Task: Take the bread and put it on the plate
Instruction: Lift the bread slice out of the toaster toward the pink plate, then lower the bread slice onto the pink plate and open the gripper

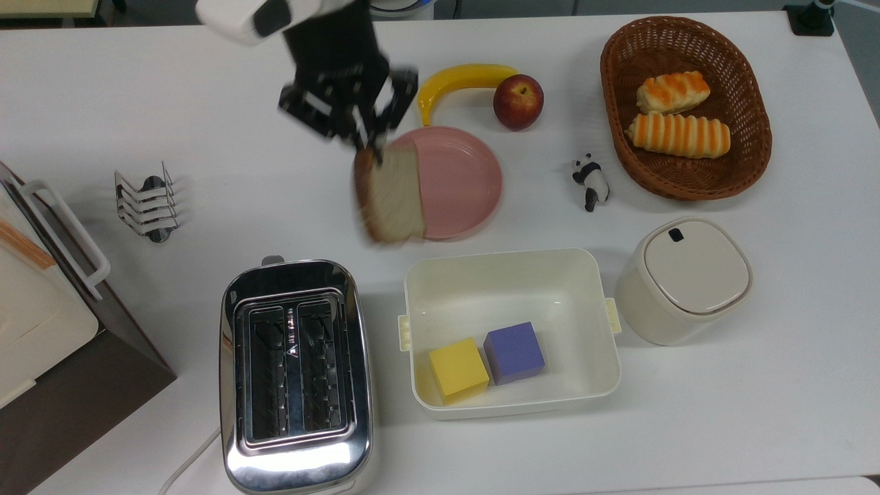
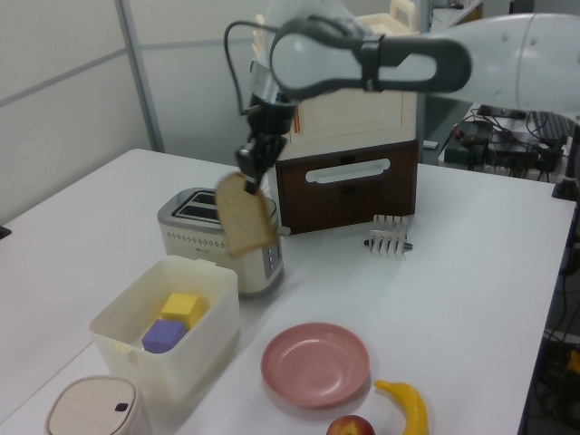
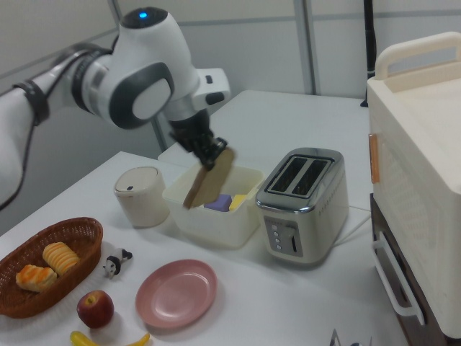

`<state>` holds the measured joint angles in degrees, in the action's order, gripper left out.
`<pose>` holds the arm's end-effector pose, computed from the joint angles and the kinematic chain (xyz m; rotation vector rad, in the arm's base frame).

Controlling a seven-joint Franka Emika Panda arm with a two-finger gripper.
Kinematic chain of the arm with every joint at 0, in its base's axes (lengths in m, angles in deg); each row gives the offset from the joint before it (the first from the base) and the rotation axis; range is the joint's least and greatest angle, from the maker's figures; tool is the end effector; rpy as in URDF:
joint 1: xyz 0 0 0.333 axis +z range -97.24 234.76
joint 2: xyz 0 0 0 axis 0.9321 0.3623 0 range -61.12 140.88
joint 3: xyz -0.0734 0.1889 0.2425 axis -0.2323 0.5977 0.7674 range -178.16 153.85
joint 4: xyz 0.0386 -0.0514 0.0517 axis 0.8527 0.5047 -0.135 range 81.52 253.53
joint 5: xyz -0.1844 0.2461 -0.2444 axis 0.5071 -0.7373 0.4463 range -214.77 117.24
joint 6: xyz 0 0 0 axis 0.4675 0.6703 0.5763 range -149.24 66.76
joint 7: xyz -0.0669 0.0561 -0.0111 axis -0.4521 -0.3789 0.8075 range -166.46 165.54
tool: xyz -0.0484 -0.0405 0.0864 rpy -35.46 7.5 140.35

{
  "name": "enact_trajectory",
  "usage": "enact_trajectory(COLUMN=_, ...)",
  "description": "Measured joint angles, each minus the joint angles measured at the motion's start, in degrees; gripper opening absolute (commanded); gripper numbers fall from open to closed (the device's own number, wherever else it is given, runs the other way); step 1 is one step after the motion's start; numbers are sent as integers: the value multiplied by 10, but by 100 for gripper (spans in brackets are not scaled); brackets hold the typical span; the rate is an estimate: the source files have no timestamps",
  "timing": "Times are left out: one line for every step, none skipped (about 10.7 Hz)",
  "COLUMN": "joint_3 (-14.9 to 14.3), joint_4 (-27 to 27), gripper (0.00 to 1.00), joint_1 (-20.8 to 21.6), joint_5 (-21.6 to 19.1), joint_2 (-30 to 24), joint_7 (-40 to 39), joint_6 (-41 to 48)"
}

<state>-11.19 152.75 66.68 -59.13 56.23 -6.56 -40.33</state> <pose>0.6665 -0.0007 0.6048 -2.9473 -0.0850 -0.3922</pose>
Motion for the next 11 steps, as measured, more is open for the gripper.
enact_trajectory(joint_3=0, joint_4=1, gripper=0, joint_1=0, joint_5=-3, joint_2=-13, joint_7=-32, joint_6=71)
enact_trajectory(joint_3=0, joint_4=3, gripper=0, joint_1=-1, joint_5=-3, joint_2=-19, joint_7=-61, joint_6=121)
enact_trajectory(joint_3=0, joint_4=7, gripper=0, joint_1=0, joint_5=-3, joint_2=-19, joint_7=-82, joint_6=148)
enact_trajectory(joint_3=0, joint_4=16, gripper=1, joint_1=0, joint_5=-3, joint_2=-17, joint_7=-98, joint_6=164)
enact_trajectory(joint_3=1, joint_4=29, gripper=1, joint_1=1, joint_5=-3, joint_2=-15, joint_7=-118, joint_6=171)
enact_trajectory(joint_3=4, joint_4=43, gripper=1, joint_1=4, joint_5=-3, joint_2=-12, joint_7=-142, joint_6=179)
enact_trajectory(joint_3=4, joint_4=53, gripper=1, joint_1=11, joint_5=-3, joint_2=-6, joint_7=-167, joint_6=196)
enact_trajectory(joint_3=5, joint_4=60, gripper=3, joint_1=20, joint_5=-3, joint_2=4, joint_7=-190, joint_6=215)
enact_trajectory(joint_3=5, joint_4=63, gripper=5, joint_1=29, joint_5=-3, joint_2=16, joint_7=-203, joint_6=223)
enact_trajectory(joint_3=5, joint_4=65, gripper=27, joint_1=40, joint_5=-3, joint_2=29, joint_7=-206, joint_6=224)
enact_trajectory(joint_3=5, joint_4=65, gripper=74, joint_1=48, joint_5=-3, joint_2=42, joint_7=-206, joint_6=224)
